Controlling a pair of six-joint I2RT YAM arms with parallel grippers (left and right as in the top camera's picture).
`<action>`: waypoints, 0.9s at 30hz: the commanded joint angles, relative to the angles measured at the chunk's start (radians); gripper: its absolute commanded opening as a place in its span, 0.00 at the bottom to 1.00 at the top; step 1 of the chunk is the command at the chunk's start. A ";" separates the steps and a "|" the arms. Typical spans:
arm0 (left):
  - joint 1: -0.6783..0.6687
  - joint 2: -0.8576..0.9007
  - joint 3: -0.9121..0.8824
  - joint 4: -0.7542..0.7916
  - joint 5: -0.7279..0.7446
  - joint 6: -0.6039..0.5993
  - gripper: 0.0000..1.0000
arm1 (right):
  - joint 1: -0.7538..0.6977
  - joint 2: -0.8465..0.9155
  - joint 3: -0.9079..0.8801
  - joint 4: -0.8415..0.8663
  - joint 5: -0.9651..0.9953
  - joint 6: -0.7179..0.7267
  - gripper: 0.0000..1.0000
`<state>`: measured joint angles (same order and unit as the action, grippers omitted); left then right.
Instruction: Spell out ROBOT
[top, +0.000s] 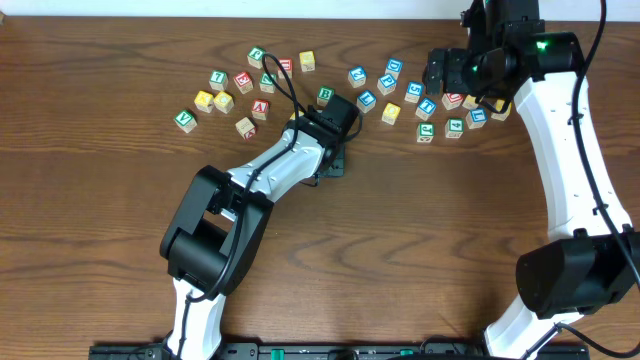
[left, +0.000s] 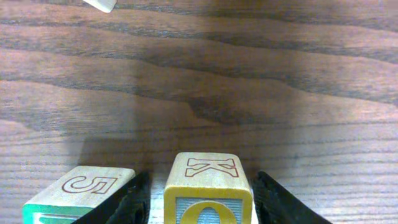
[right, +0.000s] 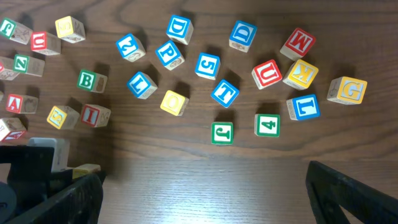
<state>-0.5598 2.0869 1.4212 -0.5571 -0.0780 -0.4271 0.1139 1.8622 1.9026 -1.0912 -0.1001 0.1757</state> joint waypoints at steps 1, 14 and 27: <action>0.008 -0.059 0.011 -0.004 -0.029 0.061 0.55 | 0.007 0.002 0.018 -0.002 0.005 0.010 0.99; 0.016 -0.214 0.012 0.001 -0.039 0.109 0.56 | 0.007 0.002 0.018 -0.002 0.005 0.010 0.99; -0.026 -0.172 0.010 0.024 -0.039 0.088 0.30 | 0.007 0.002 0.018 -0.001 0.005 0.010 0.99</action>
<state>-0.5793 1.8835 1.4212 -0.5388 -0.1043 -0.3279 0.1139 1.8622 1.9026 -1.0912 -0.1001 0.1757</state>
